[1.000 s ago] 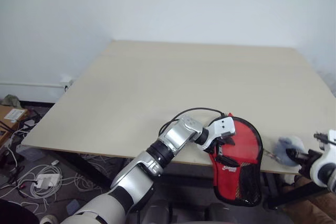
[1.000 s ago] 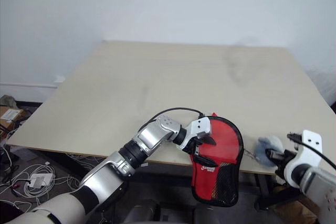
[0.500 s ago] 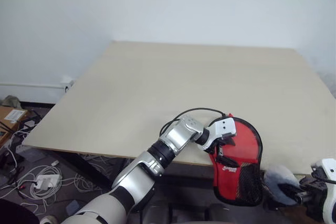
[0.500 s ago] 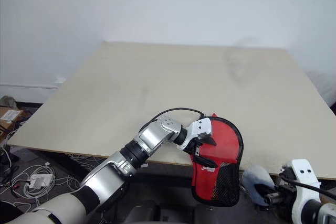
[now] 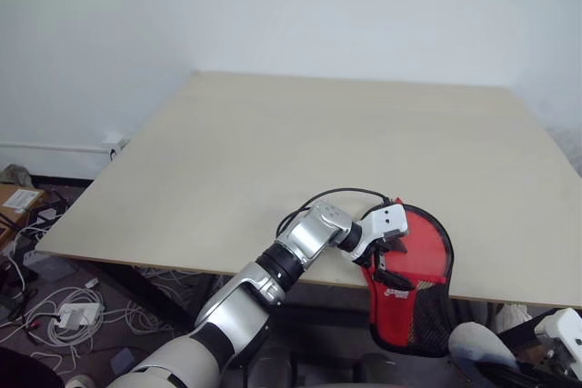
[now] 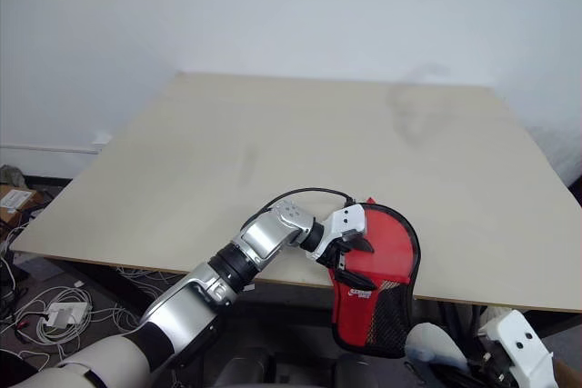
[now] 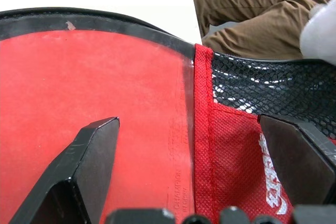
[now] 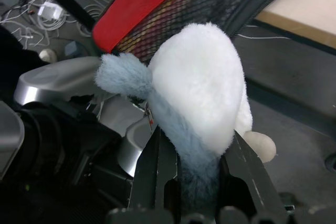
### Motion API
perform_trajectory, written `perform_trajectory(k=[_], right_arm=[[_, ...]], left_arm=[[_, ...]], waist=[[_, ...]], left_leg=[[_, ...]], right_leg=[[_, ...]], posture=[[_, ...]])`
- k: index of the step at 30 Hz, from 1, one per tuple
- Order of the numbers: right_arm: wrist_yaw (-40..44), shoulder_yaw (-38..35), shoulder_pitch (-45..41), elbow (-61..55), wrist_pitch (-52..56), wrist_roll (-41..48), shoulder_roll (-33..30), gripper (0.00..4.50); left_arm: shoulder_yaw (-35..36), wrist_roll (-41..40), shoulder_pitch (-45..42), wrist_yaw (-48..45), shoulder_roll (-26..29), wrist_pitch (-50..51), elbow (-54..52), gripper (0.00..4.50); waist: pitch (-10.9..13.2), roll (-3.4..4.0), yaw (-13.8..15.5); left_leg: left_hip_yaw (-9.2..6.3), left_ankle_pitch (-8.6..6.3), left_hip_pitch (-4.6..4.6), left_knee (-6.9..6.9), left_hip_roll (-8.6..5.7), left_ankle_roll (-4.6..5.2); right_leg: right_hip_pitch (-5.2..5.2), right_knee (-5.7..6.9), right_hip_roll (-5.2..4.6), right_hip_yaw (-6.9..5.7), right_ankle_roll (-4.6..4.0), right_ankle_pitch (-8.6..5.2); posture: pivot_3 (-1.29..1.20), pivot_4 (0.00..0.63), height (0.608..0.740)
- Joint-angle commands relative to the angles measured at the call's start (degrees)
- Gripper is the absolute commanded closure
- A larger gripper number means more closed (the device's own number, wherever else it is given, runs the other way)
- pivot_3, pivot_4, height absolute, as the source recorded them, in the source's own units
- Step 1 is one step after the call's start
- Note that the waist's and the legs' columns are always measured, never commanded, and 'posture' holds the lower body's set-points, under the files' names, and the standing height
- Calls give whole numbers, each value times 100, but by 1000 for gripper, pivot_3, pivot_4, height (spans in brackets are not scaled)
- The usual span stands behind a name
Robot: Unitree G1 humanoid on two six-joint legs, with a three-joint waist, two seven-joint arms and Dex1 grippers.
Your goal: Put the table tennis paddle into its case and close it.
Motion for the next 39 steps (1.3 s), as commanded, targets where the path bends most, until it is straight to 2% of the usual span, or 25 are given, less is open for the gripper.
perform_trajectory(k=[1,5,11,16,17,22,25,29,32,34,39], right_arm=[[59,164,86,35,-253,-167,-81,4197],[37,-113,-101,19,-324,382,114,4197],[-37,-70,-88,-158,-413,473,67,2123],[-378,-285,-493,-91,-406,844,54,235],[-430,-342,-604,-66,-423,939,37,17],[-1043,-486,-1461,219,-355,1587,-67,17],[-1854,-315,-2368,550,-299,1920,-40,17],[-2908,50,-3718,982,-488,1943,184,17],[-3371,399,-4497,1193,-754,1814,488,17],[-3433,632,-4737,1273,-823,1800,568,17],[-2818,1124,-4750,1473,-1000,1713,367,17]], left_arm=[[-89,219,4,59,43,107,264,0],[-68,230,-12,68,23,108,297,0],[-65,242,-48,54,-9,72,360,0],[-56,257,-67,40,-22,37,396,0],[-51,259,-73,38,-22,28,405,0],[66,237,-85,126,-9,-7,443,0],[259,163,-64,256,0,-135,416,0],[1104,-306,-193,660,-164,-530,485,0],[1529,-572,-404,431,37,-457,370,0],[1724,-696,-537,202,286,-406,271,0],[2039,-889,-825,-507,1199,-348,201,0]], waist=[[0,-1,0],[1,-3,-3],[0,-6,-5],[-2,-20,-5],[-2,-22,-4],[-2,-28,-4],[-1,-33,-14],[2,-26,-9],[1,-15,-8],[0,-5,-4],[2,-2,-24]], left_leg=[[0,0,0,0,0,0],[0,0,0,0,0,-1],[0,0,1,1,1,-1],[0,-1,1,1,1,-1],[1,-1,0,3,1,-1],[2,0,0,3,0,0],[3,0,1,2,0,0],[8,14,-2,0,0,23],[10,17,-11,-13,0,26],[10,17,-13,-19,0,27],[15,18,-10,-34,0,27]], right_leg=[[0,0,0,0,0,0],[-1,0,0,-1,0,0],[0,0,0,-1,0,0],[0,0,-1,-1,0,0],[1,0,-1,0,0,0],[1,0,-1,-1,-1,1],[0,0,-1,0,-1,1],[-4,4,0,5,-1,3],[-9,5,2,8,0,3],[-13,5,5,9,4,6],[-13,2,8,18,15,11]], posture=[[0,0,740],[0,0,740],[0,0,740],[0,0,740],[0,0,740],[0,0,740],[0,0,740],[0,0,740],[0,0,740],[0,0,740],[0,0,740]])
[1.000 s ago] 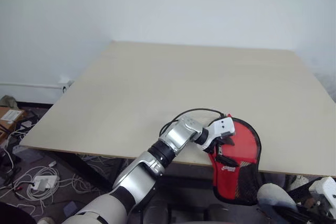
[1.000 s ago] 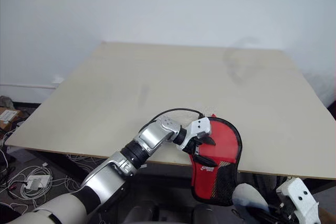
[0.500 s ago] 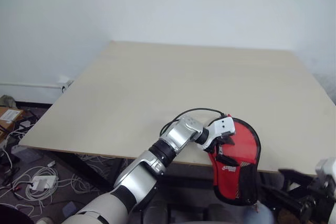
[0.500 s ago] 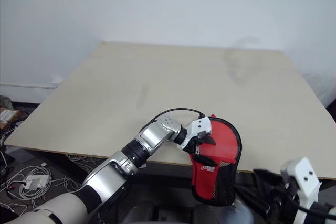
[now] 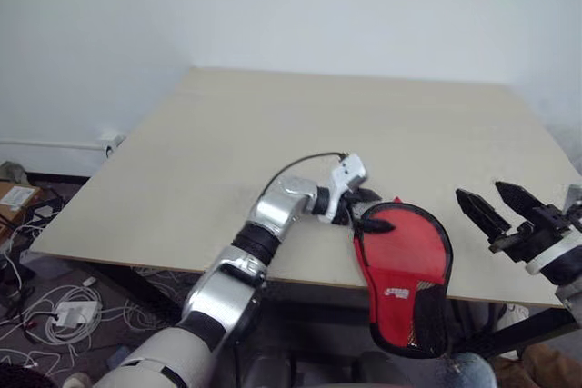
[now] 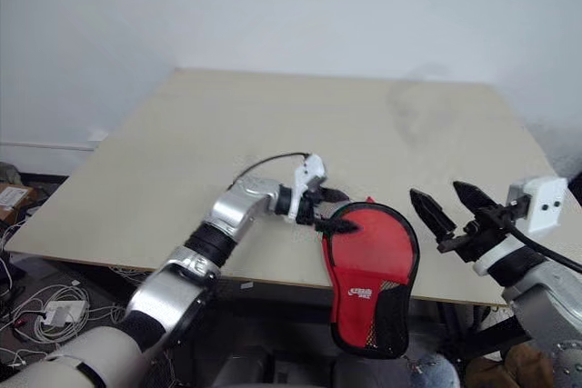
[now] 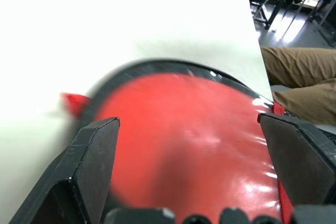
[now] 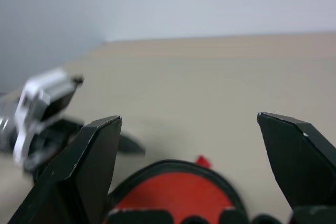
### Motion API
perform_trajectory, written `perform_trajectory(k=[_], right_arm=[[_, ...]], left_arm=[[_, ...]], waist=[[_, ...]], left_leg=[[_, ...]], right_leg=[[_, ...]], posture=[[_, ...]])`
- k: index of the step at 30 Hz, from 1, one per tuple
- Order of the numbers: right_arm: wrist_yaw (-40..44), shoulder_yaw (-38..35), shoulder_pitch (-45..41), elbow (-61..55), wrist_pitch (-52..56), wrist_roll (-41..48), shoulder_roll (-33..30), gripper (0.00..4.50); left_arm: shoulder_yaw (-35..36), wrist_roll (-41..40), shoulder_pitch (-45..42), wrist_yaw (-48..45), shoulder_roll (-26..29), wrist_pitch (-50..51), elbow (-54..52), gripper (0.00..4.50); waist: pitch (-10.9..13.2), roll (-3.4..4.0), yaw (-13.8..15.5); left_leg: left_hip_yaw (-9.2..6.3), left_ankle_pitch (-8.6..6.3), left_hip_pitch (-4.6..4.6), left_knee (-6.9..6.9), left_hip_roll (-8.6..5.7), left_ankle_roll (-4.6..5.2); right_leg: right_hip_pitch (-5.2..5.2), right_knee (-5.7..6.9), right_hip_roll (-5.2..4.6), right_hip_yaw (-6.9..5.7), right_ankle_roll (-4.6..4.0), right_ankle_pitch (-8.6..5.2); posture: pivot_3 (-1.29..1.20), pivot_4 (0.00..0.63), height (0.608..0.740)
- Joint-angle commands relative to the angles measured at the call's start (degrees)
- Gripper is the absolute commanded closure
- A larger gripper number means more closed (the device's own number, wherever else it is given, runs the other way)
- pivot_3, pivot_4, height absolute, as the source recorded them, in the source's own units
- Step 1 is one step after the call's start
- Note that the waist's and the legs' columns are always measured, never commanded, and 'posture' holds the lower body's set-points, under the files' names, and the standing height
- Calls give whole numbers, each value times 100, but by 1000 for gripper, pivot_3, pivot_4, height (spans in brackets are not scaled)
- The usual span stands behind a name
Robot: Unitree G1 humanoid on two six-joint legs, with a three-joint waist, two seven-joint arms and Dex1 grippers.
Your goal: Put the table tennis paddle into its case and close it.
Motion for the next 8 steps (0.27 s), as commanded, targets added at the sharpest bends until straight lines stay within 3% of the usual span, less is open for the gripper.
perform_trajectory(k=[1,8], right_arm=[[547,123,42,218,-234,-38,-238,17],[1073,379,-31,587,-346,-118,-524,17]], left_arm=[[270,-185,-209,-511,536,59,-290,0],[127,95,621,-989,1860,70,-979,0]], waist=[[0,1,-11],[1,2,-10]], left_leg=[[2,0,2,1,0,0],[5,0,9,14,3,1]], right_leg=[[1,0,0,2,0,0],[9,8,0,4,-2,1]], posture=[[0,0,740],[0,0,740]])
